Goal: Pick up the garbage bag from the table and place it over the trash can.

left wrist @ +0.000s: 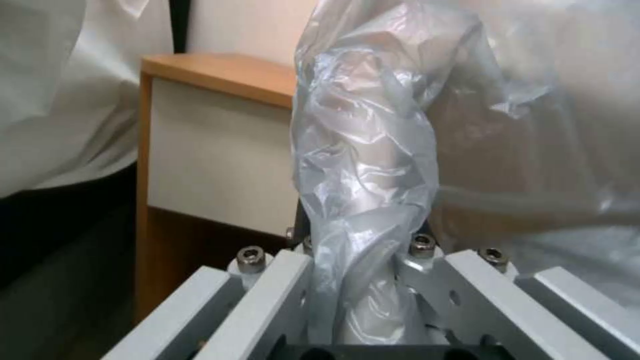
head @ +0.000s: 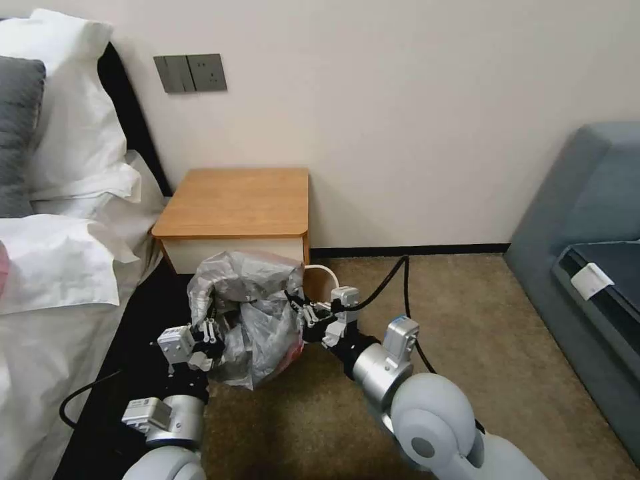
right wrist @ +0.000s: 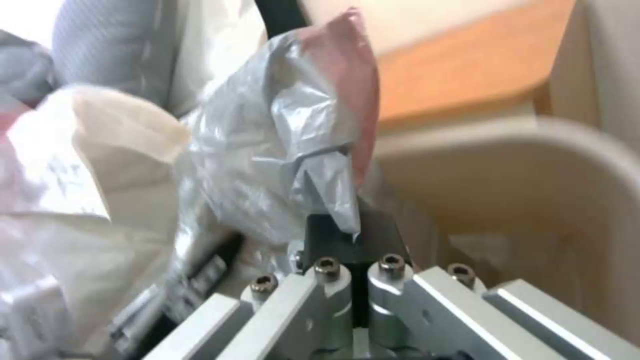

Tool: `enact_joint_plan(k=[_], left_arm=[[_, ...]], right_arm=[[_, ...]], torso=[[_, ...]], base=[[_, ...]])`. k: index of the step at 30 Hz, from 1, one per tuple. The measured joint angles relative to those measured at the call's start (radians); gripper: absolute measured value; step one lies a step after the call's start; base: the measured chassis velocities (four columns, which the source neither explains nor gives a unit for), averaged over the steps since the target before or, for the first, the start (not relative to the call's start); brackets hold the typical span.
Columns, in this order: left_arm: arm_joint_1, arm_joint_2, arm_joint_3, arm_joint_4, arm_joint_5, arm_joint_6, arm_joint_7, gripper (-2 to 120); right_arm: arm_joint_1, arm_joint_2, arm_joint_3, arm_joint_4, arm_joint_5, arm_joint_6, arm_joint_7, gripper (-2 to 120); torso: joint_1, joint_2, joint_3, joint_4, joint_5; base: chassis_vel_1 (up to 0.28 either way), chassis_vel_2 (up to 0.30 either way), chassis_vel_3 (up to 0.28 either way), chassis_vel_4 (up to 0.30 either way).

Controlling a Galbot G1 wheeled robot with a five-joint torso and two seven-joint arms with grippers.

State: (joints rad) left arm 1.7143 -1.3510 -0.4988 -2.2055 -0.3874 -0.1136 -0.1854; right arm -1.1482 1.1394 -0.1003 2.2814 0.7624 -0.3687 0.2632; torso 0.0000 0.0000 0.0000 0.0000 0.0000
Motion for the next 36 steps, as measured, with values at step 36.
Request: enact_joint_plan(k=[36], left_arm=[[-0.003,-0.03,-0.012,-0.016,-0.025,-0.014,0.03,5]], right_arm=[[0.542,-0.191,-0.018,-0.075,0.642,-0.366,0.545,43]], torso=[[0.0,0.0,0.0,-0.0001,0.0]], base=[[0.0,0.0,0.0,0.0]])
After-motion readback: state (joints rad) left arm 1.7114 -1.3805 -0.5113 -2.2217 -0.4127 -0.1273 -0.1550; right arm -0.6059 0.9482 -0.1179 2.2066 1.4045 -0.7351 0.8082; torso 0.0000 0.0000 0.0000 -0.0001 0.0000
